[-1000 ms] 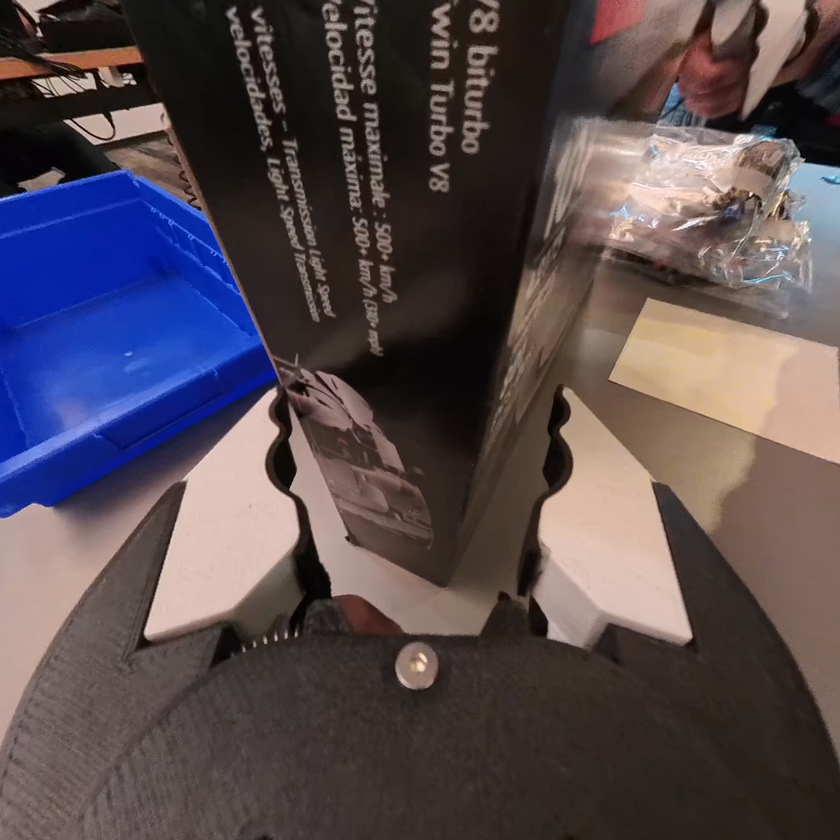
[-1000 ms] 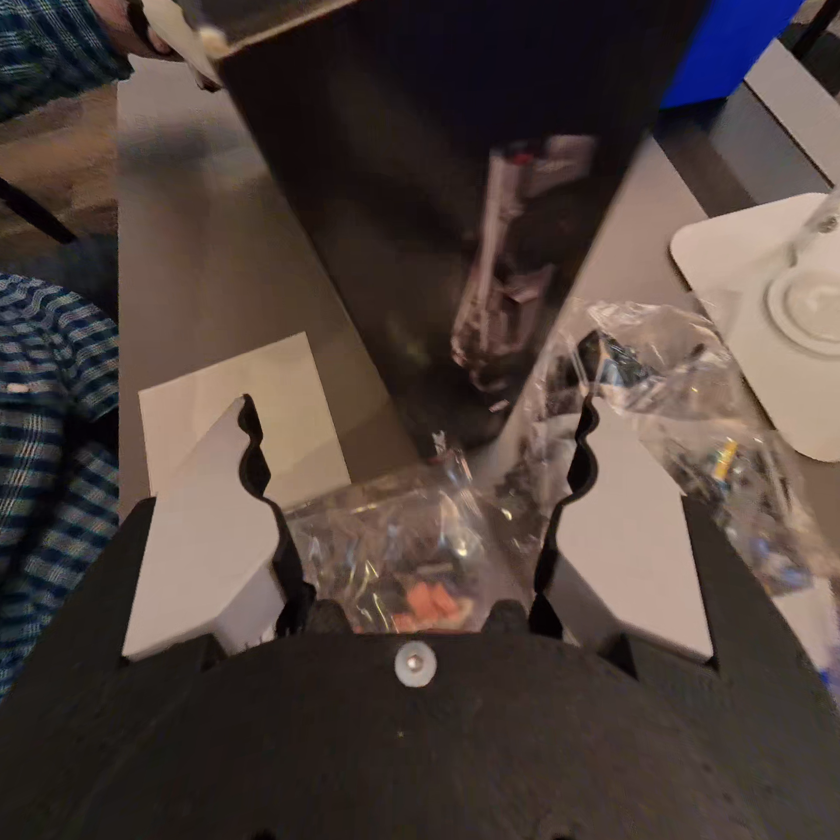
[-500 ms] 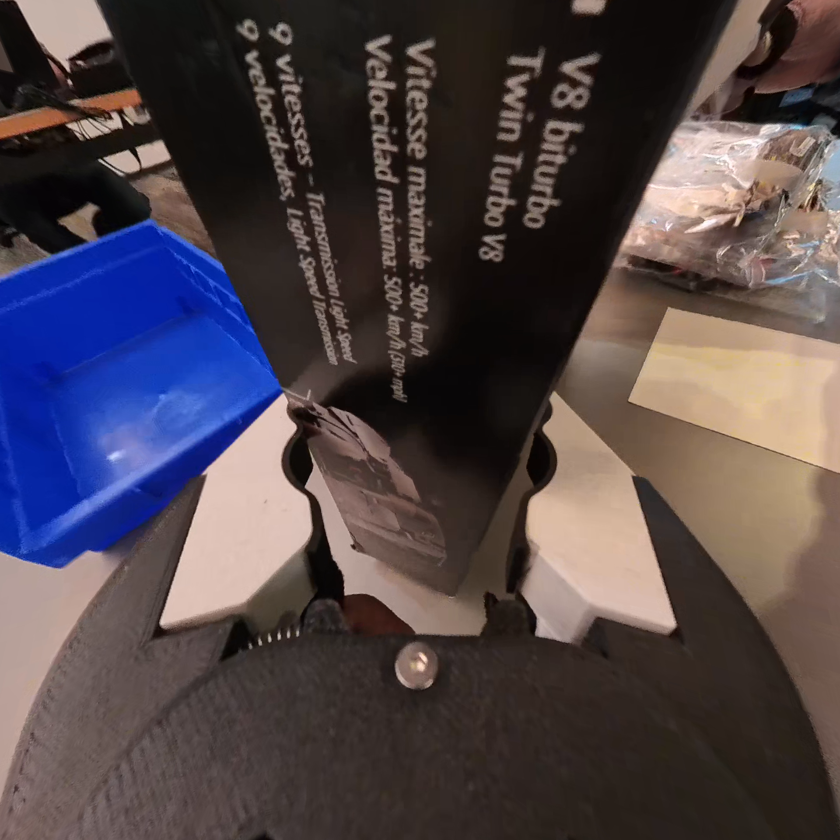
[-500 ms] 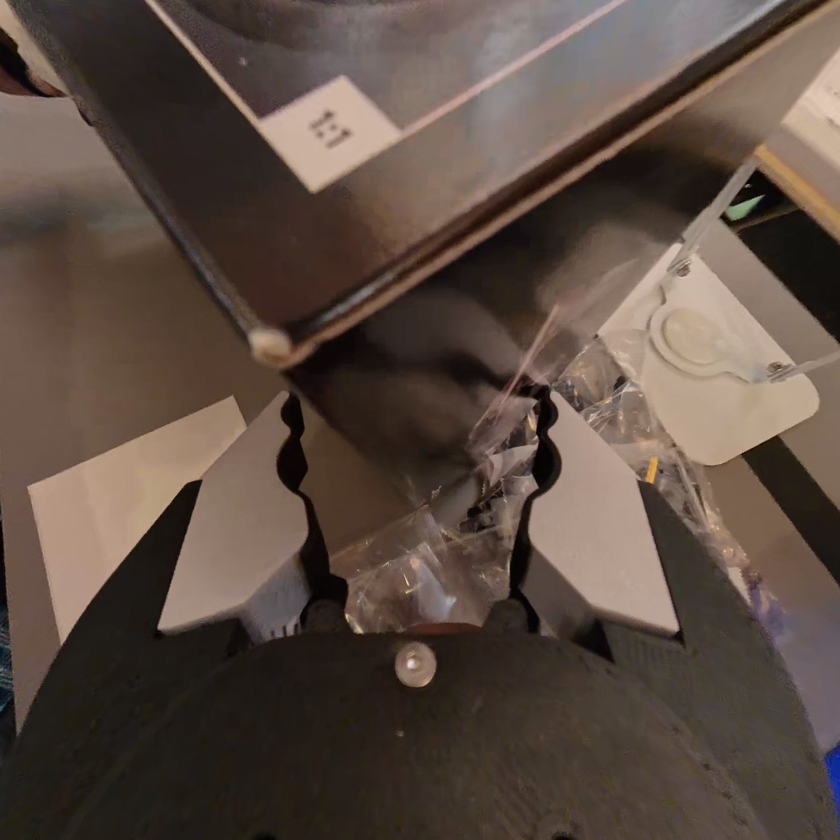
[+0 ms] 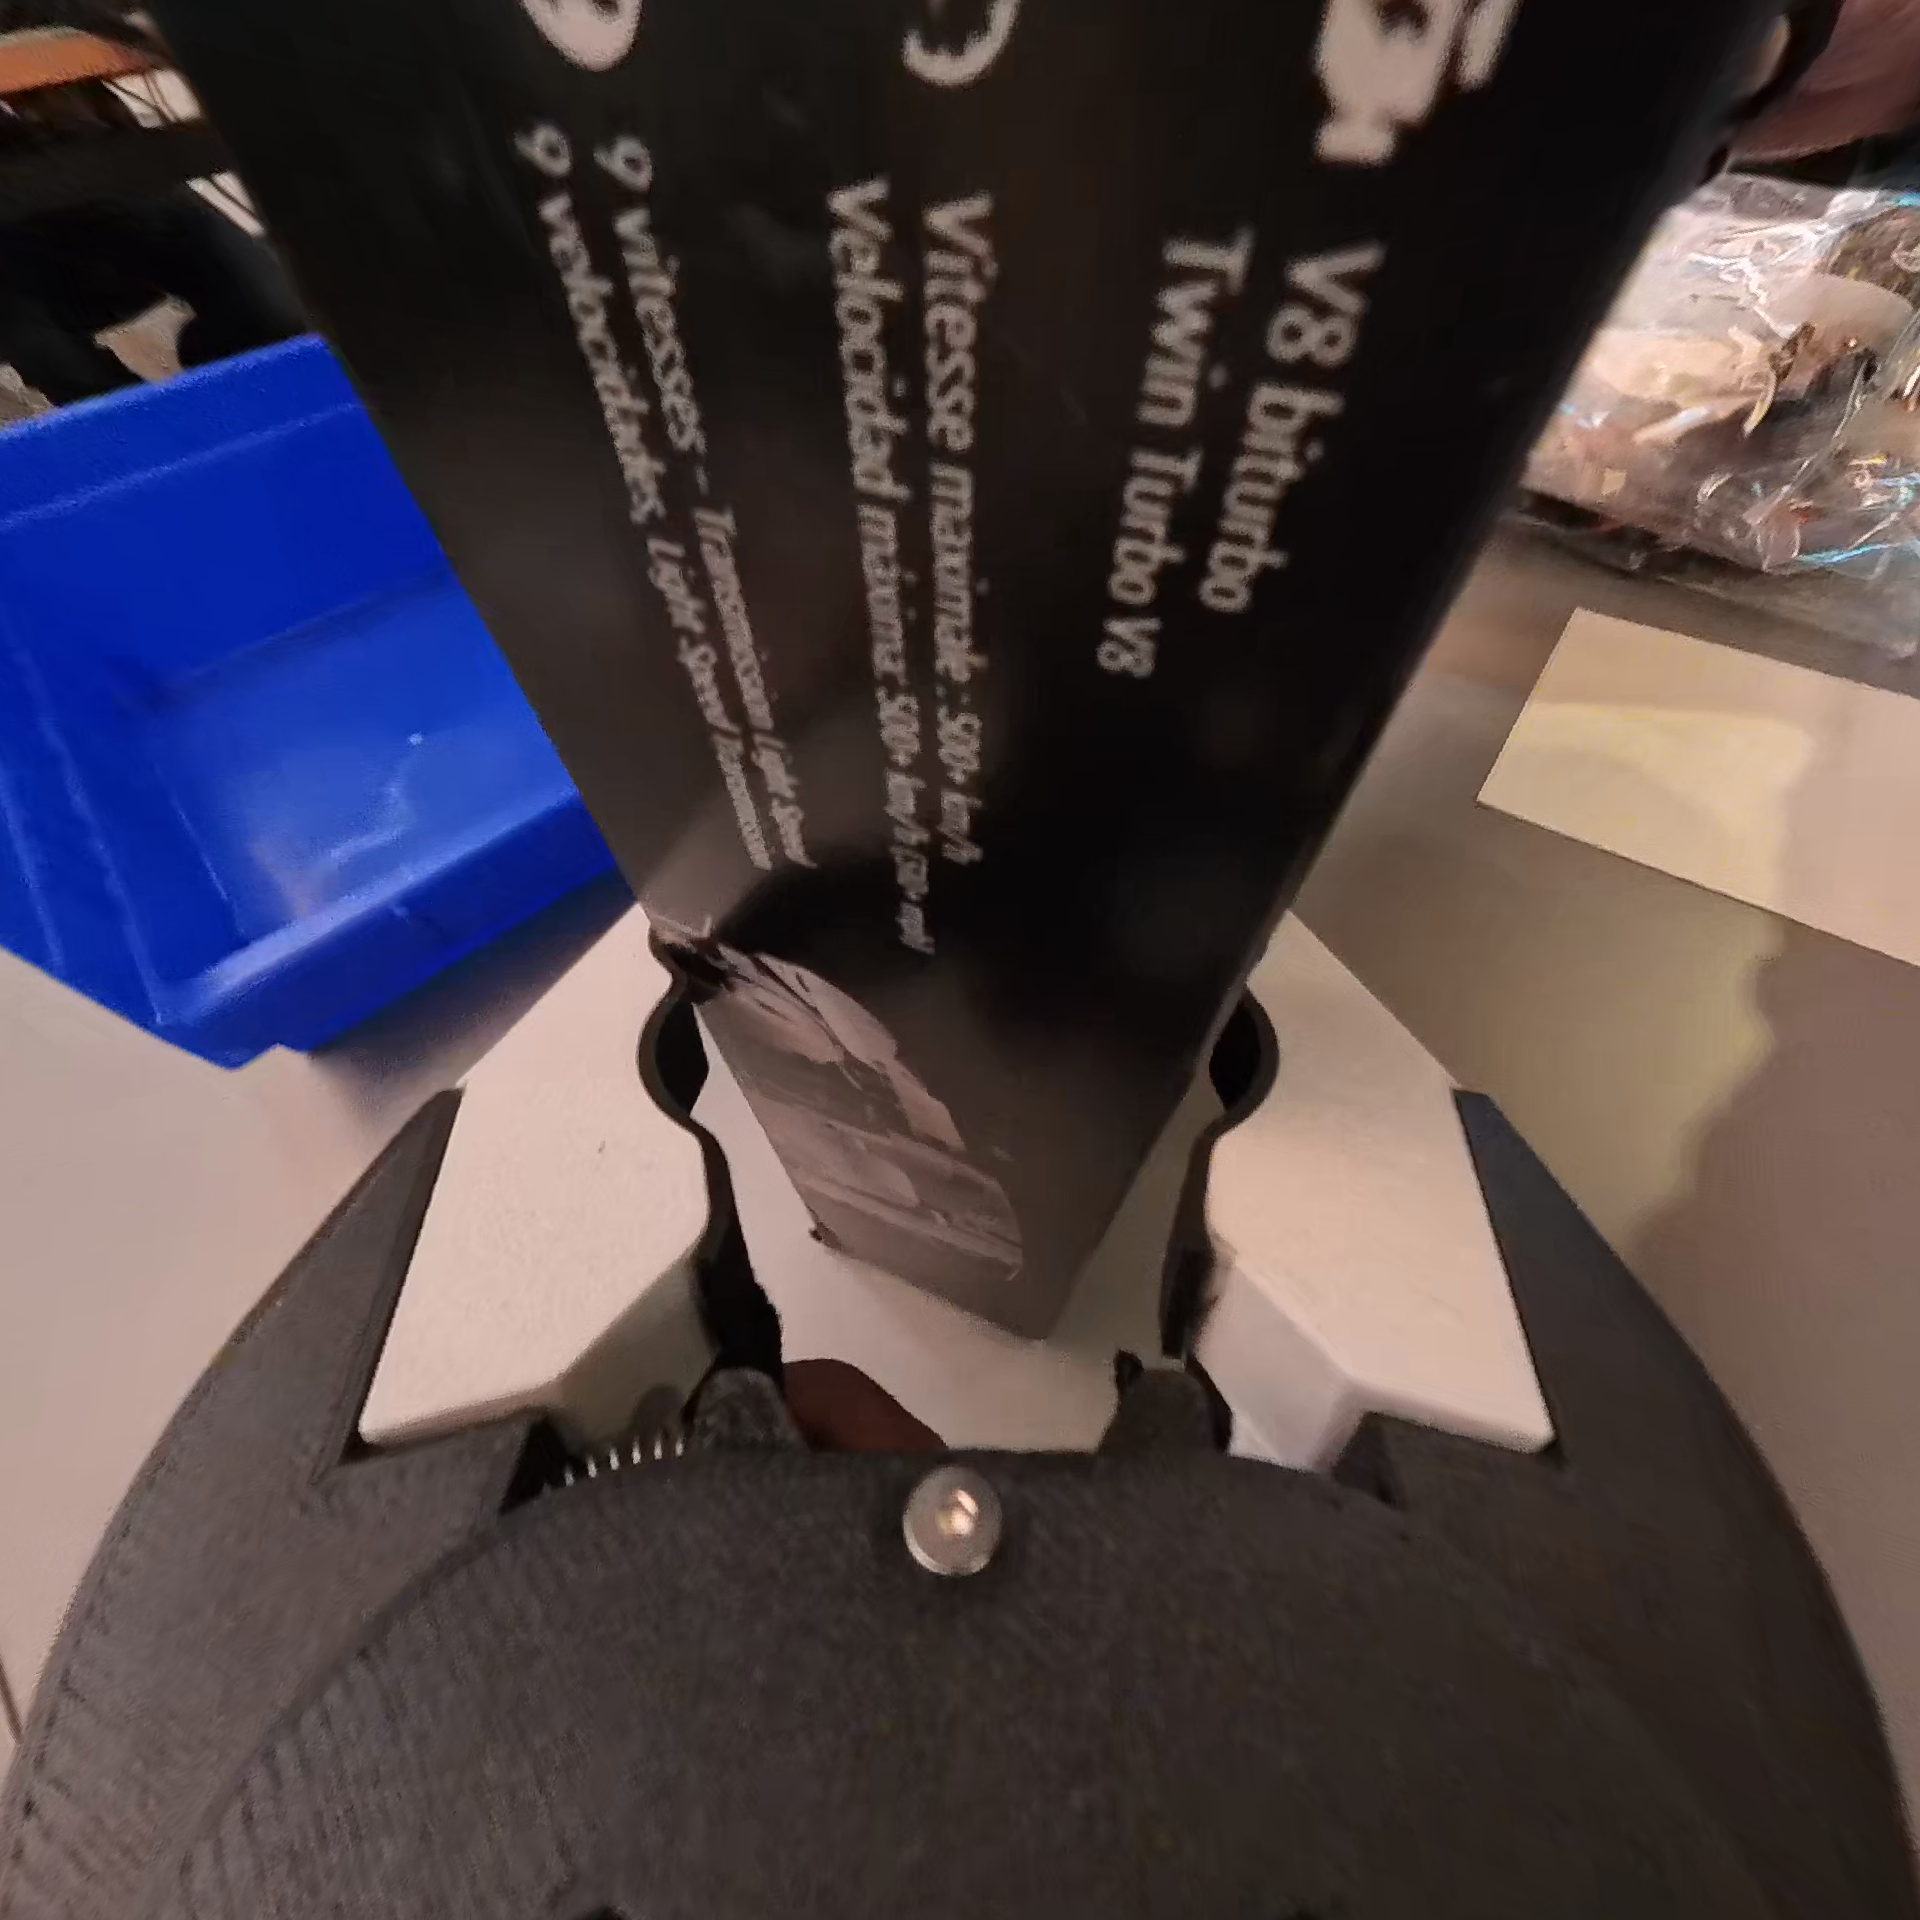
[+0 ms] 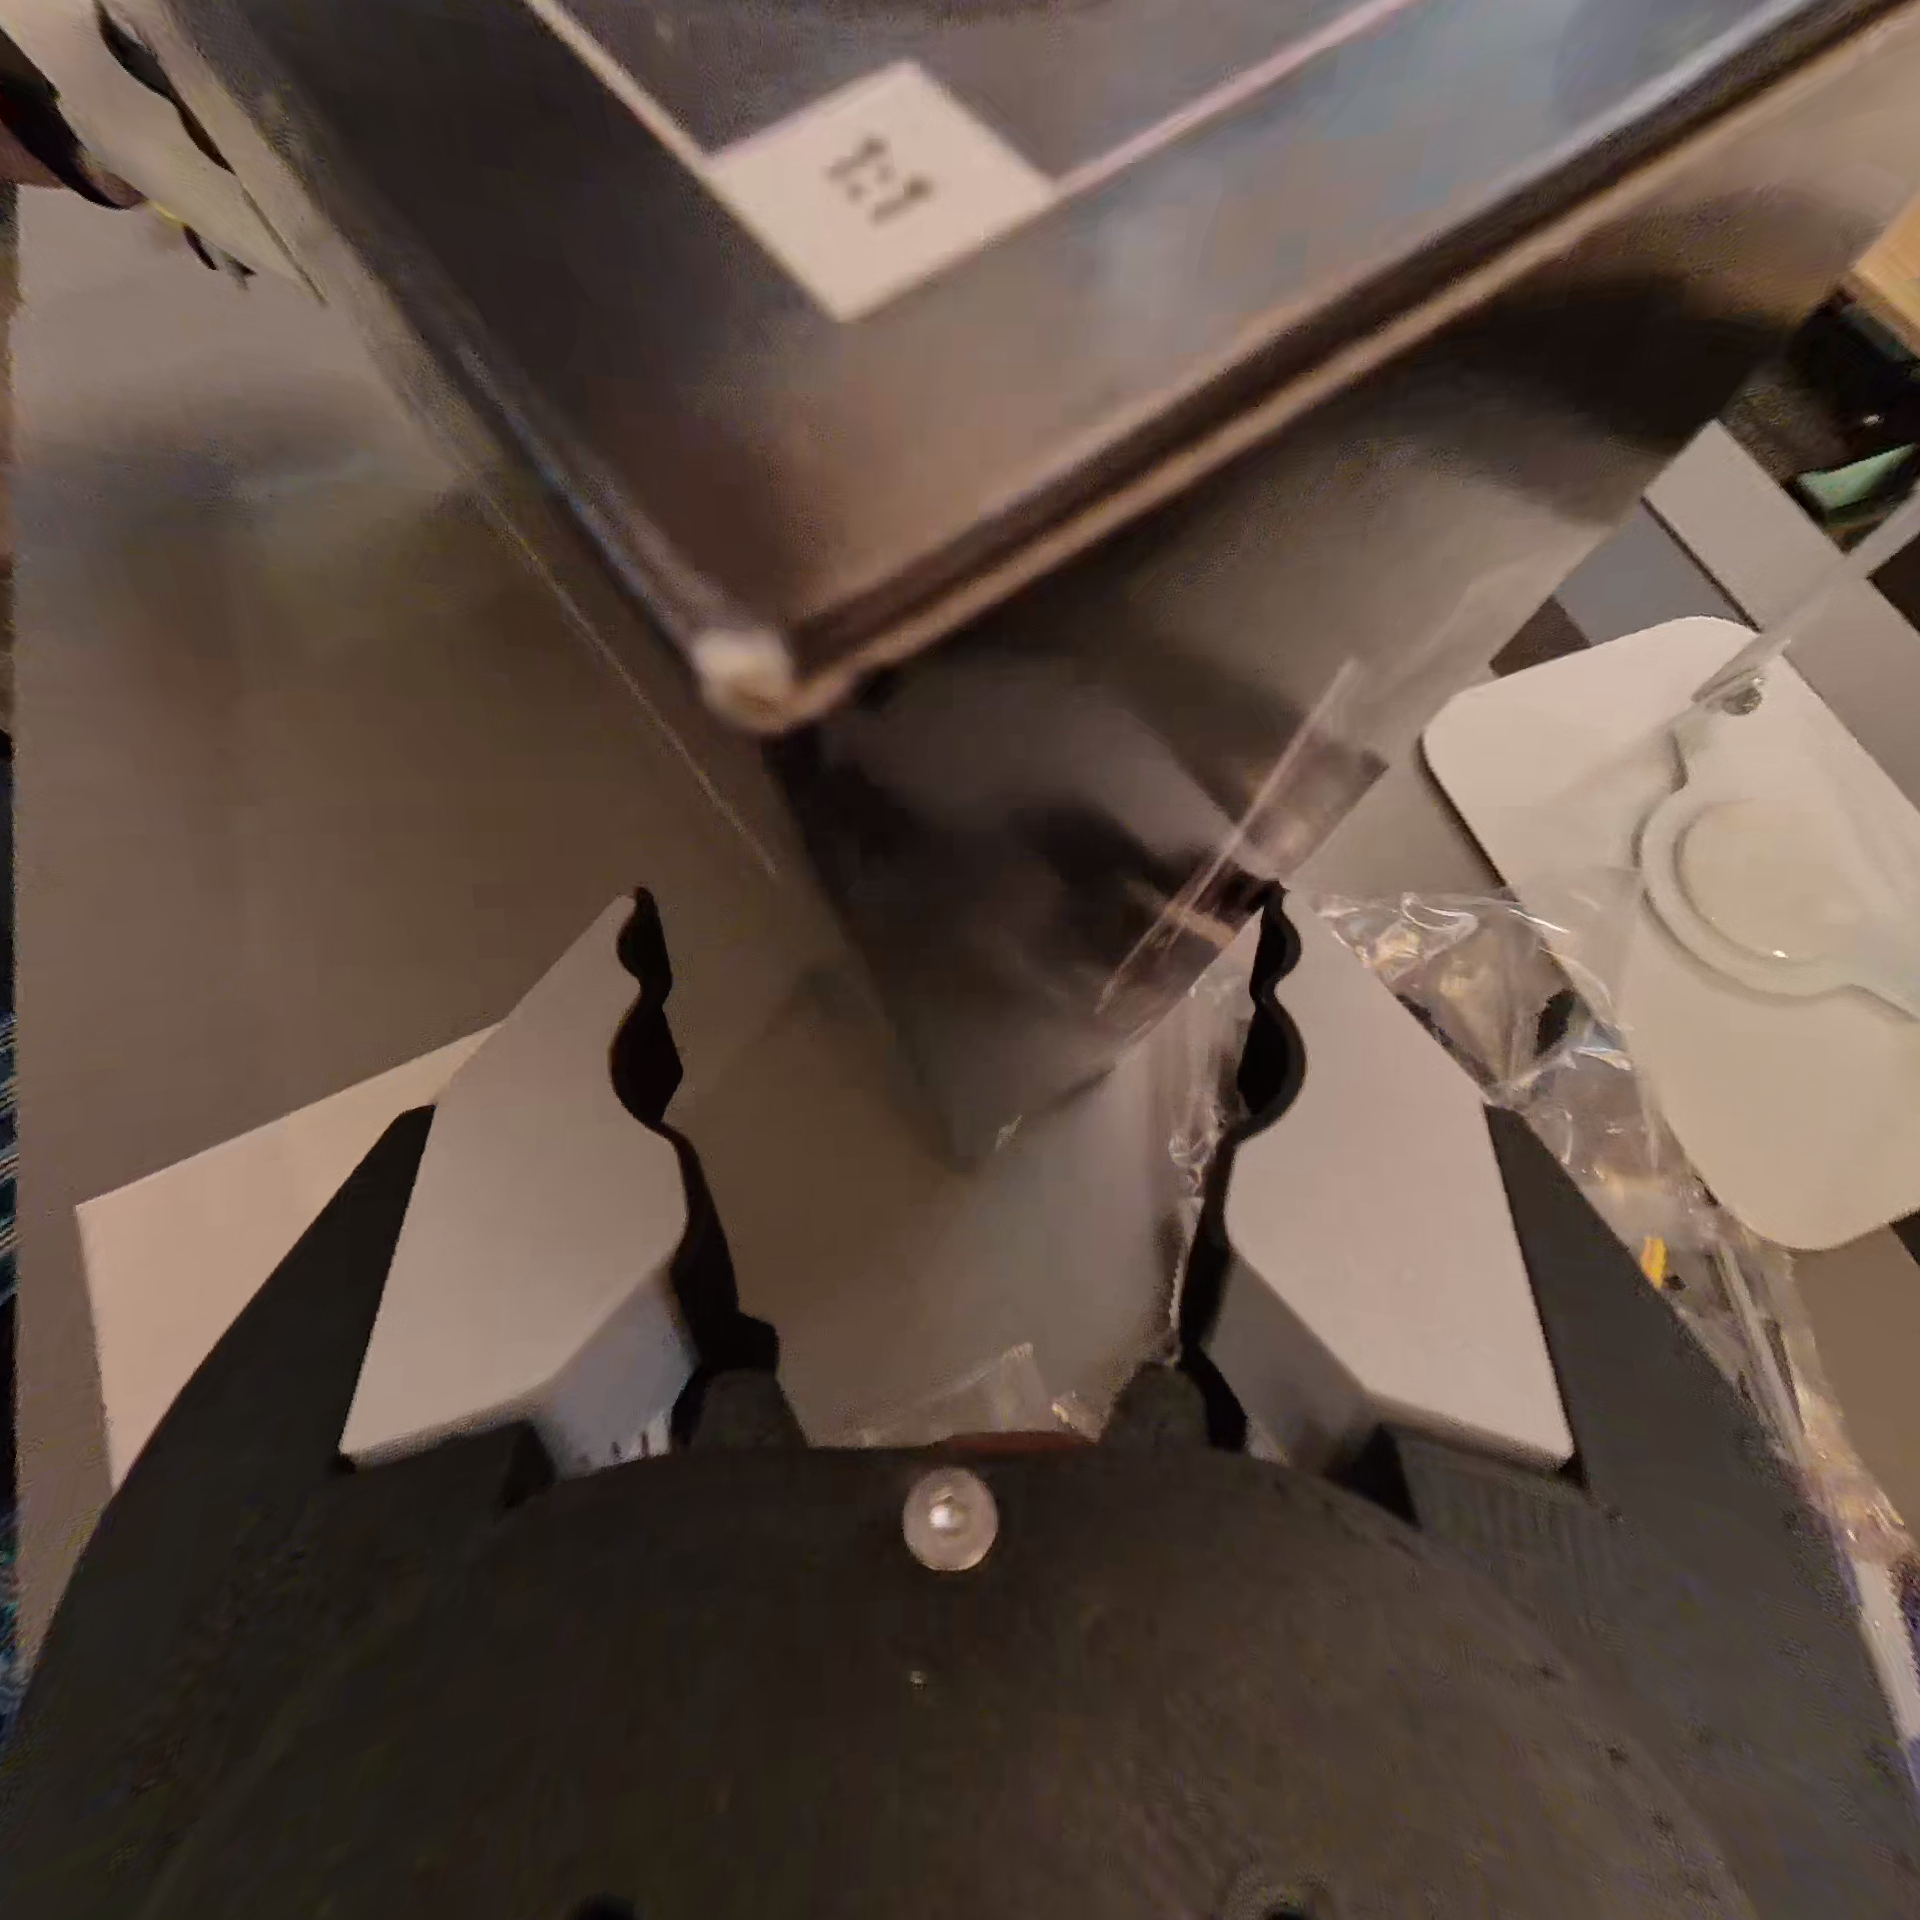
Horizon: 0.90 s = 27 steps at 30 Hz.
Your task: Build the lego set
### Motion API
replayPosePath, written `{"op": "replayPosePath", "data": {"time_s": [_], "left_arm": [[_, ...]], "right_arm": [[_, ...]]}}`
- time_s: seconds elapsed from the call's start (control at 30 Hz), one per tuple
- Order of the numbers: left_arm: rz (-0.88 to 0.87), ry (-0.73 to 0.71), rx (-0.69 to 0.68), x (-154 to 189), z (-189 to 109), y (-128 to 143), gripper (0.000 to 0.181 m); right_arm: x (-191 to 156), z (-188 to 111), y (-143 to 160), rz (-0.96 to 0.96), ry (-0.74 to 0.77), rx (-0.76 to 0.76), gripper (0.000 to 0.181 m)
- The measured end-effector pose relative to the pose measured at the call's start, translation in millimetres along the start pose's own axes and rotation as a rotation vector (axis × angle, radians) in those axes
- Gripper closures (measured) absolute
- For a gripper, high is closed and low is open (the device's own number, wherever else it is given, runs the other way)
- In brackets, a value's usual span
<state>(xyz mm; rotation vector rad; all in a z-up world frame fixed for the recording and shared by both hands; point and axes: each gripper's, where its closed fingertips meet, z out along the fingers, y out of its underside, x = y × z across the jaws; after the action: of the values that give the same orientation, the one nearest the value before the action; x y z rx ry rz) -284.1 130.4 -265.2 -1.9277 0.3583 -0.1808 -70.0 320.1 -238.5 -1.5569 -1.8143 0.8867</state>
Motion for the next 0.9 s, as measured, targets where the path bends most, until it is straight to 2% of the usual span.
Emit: {"op": "replayPosePath", "data": {"time_s": [0.03, 0.1, 0.2, 0.27, 0.33, 0.4, 0.47, 0.5, 0.53, 0.57, 0.63, 0.7, 0.8, 0.9], "left_arm": [[-0.002, -0.004, -0.002, -1.1, -0.7, 3.2, 0.082], [-0.003, 0.006, -0.006, -1.3, -2.1, 3.8, 0.081], [0.0, 0.04, -0.03, 0.4, -9.0, 3.7, 0.063], [-0.07, 0.045, -0.017, -4.3, -25.6, -2.0, 0.052], [-0.111, 0.004, -0.01, -15.0, -54.5, -9.0, 0.041], [-0.09, -0.087, 0.053, -31.1, -94.4, -41.9, 0.036], [-0.04, -0.195, 0.139, -50.1, -125.7, -100.0, 0.051], [0.004, -0.235, 0.142, -58.5, -128.5, -129.9, 0.057], [0.052, -0.224, 0.156, -59.6, -121.7, -163.2, 0.067], [0.08, -0.189, 0.166, -58.6, -105.6, -196.1, 0.073], [0.085, -0.139, 0.139, -66.8, -51.8, -248.8, 0.078], [0.091, -0.043, 0.062, -72.7, 17.3, -279.0, 0.07], [0.027, 0.059, -0.005, -93.2, 120.7, -301.1, 0.068], [-0.041, 0.052, -0.06, -131.4, 205.5, -299.2, 0.073]], "right_arm": [[-1.0, 0.4, -1.7, -0.001, -0.013, -0.004, 0.071], [-2.3, 0.2, -1.9, 0.014, -0.044, -0.017, 0.069], [-0.7, -3.4, 0.7, 0.018, -0.068, -0.019, 0.067], [3.0, -11.3, 2.7, 0.029, -0.072, -0.019, 0.058], [8.1, -28.8, 3.6, 0.027, -0.066, -0.003, 0.053], [18.8, -59.3, 0.7, 0.028, -0.04, 0.035, 0.055], [46.3, -95.3, -9.5, 0.071, -0.006, 0.107, 0.064], [69.8, -111.9, -15.4, 0.095, 0.038, 0.142, 0.07], [96.1, -124.9, -19.3, 0.11, 0.089, 0.153, 0.068], [123.5, -134.7, -22.5, 0.125, 0.135, 0.153, 0.066], [179.0, -149.1, -28.5, 0.185, 0.2, 0.172, 0.071], [233.0, -159.1, -31.9, 0.286, 0.248, 0.223, 0.072], [291.5, -157.5, -24.8, 0.402, 0.276, 0.243, 0.076], [329.5, -142.3, -15.7, 0.464, 0.276, 0.238, 0.073]]}}
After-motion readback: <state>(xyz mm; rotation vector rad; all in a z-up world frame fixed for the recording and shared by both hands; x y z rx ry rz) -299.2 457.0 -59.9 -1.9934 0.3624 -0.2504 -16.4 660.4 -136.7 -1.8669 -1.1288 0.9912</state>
